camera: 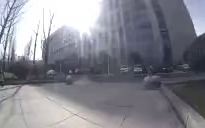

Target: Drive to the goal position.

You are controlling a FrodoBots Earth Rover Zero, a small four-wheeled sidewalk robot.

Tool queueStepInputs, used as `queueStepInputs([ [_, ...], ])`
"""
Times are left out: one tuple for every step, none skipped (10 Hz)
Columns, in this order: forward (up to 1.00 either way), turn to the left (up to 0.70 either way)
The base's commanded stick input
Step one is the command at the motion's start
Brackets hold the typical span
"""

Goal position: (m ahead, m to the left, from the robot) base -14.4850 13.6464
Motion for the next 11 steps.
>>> queueStepInputs([
  [0.0,0.7],
  [0.0,0.7],
  [0.0,0.7],
  [0.0,0.7],
  [0.0,0.7],
  [0.0,0.7],
  [0.0,0.7],
  [0.0,0.7],
  [0.0,0.7],
  [0.0,0.7],
  [0.0,0.7],
])
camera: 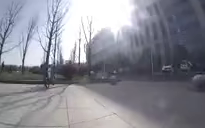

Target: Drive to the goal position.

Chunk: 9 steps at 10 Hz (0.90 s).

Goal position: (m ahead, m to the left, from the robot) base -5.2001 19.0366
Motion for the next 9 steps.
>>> queueStepInputs([
  [0.0,0.7],
  [0.0,0.7],
  [0.0,0.7],
  [0.0,0.7],
  [0.0,0.7],
  [0.0,0.7],
  [0.0,0.7],
  [0.0,0.7],
  [0.0,0.7],
])
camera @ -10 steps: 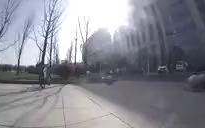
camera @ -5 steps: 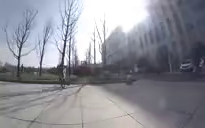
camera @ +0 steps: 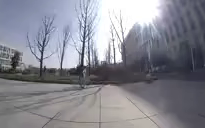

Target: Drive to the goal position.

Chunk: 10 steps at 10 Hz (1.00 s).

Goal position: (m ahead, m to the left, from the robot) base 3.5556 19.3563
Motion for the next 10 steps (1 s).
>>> queueStepInputs([
  [0.0,0.7],
  [0.0,0.7],
  [0.0,0.7],
  [0.0,0.7],
  [0.0,0.7],
  [0.0,0.7],
  [0.0,0.7],
  [0.0,0.7],
  [0.0,0.7],
  [0.0,0.7],
])
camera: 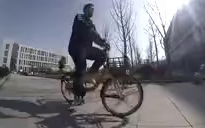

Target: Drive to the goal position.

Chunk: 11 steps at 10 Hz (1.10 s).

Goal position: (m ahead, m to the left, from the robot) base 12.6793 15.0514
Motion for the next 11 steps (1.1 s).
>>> queueStepInputs([
  [0.0,0.7],
  [0.0,0.7],
  [0.0,0.7],
  [0.0,0.7],
  [0.0,0.7],
  [0.0,0.7],
  [0.0,0.7],
  [0.0,0.7],
  [0.0,0.54],
  [0.0,0.0],
  [0.0,0.0],
])
